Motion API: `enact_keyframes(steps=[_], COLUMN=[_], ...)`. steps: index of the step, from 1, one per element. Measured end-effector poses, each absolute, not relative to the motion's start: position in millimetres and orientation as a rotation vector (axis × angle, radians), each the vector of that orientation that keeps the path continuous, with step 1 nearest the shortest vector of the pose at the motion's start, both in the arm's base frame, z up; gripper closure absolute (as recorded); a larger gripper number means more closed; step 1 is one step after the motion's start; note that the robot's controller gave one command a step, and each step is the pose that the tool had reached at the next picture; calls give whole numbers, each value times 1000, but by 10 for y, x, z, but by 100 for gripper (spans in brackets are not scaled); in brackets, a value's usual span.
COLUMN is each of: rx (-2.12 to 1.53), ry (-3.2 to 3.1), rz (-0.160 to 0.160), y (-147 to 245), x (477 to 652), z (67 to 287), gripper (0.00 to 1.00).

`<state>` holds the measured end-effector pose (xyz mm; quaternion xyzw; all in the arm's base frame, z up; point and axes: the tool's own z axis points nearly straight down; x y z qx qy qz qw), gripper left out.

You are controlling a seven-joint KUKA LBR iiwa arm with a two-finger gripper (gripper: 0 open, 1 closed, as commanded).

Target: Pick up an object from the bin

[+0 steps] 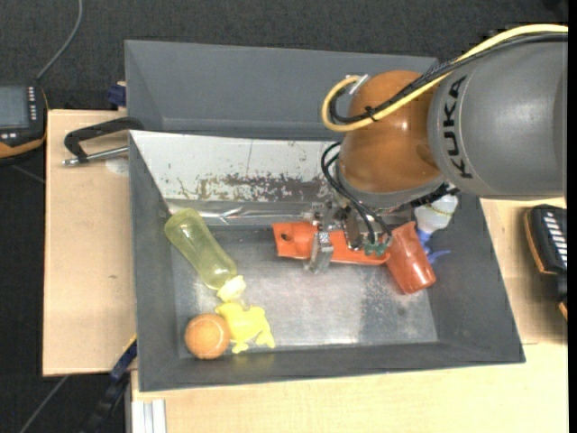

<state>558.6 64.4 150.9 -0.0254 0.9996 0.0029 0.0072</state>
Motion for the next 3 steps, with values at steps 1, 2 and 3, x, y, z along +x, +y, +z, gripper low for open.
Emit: enact_keyframes(steps=[1, 2, 3], rx=[-79, -79, -78], ry=[3126, 3126, 3122], rz=[10, 10, 11], y=[646, 647, 650], x=[5586, 5586, 5595], z=[1613, 1730, 1830], gripper=[100, 100, 100])
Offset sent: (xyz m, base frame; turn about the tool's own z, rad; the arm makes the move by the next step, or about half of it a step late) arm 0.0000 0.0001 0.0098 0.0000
